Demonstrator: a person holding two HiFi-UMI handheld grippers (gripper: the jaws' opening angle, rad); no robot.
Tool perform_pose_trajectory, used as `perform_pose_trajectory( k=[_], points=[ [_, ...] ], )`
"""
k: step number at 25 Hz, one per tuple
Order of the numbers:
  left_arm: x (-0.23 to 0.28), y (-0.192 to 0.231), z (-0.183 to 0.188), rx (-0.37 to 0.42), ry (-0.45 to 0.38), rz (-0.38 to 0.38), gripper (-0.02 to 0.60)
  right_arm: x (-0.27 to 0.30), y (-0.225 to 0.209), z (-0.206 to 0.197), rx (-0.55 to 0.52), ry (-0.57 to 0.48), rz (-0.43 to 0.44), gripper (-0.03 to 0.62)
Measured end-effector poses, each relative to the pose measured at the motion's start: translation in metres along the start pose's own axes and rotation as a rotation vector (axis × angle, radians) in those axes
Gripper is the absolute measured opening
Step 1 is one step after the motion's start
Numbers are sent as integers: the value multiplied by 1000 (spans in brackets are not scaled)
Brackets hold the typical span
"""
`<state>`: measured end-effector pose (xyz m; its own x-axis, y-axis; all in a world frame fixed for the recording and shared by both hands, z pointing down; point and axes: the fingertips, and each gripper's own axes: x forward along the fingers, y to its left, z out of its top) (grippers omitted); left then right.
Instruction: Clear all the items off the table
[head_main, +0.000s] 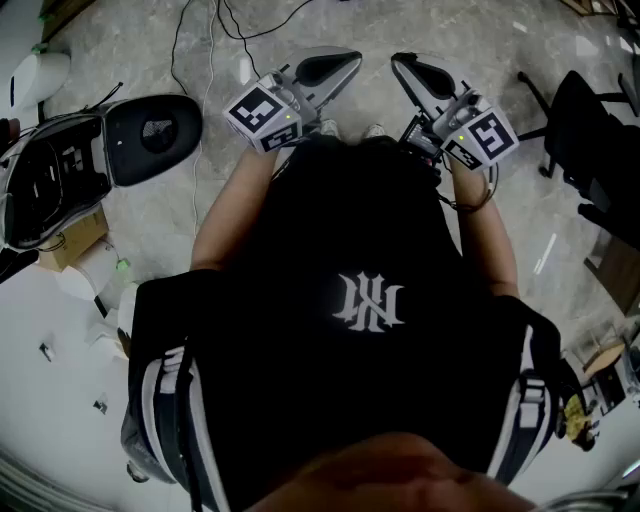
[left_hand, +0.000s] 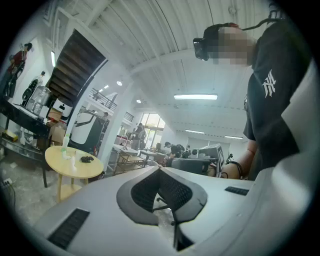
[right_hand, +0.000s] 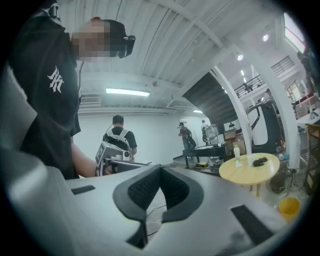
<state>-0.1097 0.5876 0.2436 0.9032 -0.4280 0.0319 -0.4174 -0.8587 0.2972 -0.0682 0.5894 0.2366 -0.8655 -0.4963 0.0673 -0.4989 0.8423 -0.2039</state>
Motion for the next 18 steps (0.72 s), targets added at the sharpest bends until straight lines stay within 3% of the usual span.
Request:
perform_pose_trajectory(
  k=[18],
  points=[
    [-10, -4, 8, -11, -31, 17, 12, -5, 10, 15, -47, -24, -6, 5]
  ],
)
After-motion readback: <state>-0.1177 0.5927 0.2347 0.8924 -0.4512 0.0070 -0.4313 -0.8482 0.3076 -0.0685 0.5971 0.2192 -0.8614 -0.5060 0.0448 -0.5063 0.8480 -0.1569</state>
